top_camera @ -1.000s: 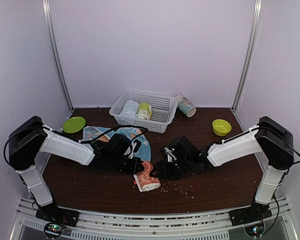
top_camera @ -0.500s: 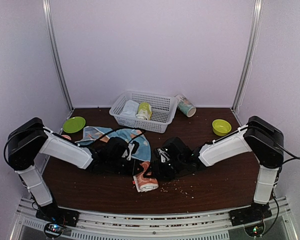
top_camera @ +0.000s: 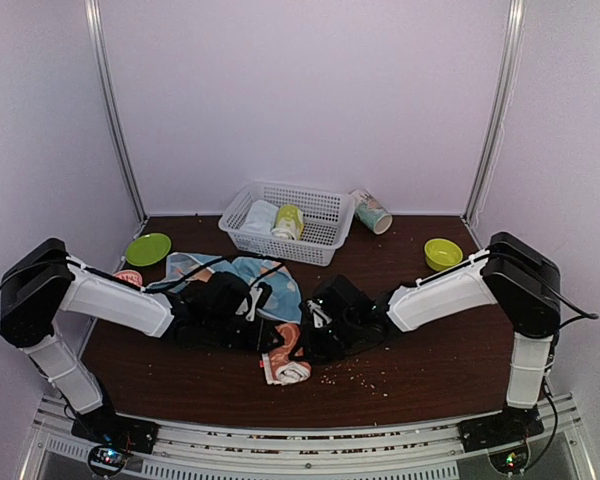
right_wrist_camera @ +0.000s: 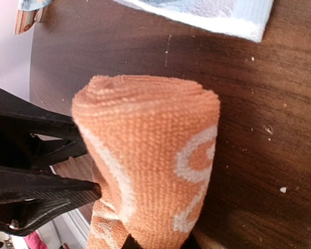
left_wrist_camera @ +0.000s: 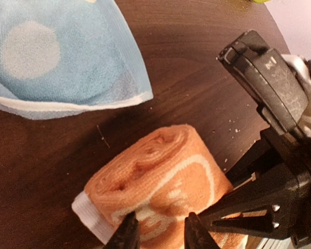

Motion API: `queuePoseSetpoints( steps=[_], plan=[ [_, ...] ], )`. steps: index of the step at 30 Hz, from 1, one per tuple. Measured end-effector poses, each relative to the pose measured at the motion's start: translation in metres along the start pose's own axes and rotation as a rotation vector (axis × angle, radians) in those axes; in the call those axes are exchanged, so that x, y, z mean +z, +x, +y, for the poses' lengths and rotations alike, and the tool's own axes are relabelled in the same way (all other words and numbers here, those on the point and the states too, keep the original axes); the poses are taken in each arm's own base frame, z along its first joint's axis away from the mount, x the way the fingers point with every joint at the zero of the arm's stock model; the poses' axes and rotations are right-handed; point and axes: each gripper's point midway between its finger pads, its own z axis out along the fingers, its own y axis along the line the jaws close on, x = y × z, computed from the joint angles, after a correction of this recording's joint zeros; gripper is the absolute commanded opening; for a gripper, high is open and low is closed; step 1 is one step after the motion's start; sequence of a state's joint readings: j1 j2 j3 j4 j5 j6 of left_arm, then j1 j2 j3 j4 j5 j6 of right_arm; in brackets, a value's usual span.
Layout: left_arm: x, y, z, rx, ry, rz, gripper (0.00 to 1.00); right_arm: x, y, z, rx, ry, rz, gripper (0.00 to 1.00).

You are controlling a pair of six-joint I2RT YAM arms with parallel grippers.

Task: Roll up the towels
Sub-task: Pick up the towel from the center of the board.

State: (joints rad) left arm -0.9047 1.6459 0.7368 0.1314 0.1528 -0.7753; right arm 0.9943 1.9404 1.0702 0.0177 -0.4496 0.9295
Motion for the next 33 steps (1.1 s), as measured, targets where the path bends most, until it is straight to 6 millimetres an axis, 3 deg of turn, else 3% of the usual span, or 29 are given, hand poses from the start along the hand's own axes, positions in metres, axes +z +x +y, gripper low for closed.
queuePoseSetpoints(
  steps=[6,13,19,22,33],
  plan=[
    [-0.019,0.012,0.011,-0.010,-0.050,0.024,0.35,-0.003,-0.003,0.000,-0.061,0.102,-0.024,0.11],
    [-0.027,0.021,0.032,-0.041,-0.154,0.042,0.20,-0.007,-0.003,-0.003,-0.101,0.183,-0.035,0.13],
    [-0.017,0.033,0.042,-0.059,-0.183,0.083,0.06,-0.010,-0.004,-0.003,-0.106,0.218,-0.039,0.22],
    [-0.012,0.035,0.042,-0.064,-0.172,0.091,0.00,-0.010,-0.004,-0.003,-0.099,0.223,-0.038,0.28],
    [-0.003,0.036,0.028,-0.051,-0.108,0.089,0.00,-0.008,-0.003,0.009,-0.049,0.170,-0.036,0.47]
  ],
)
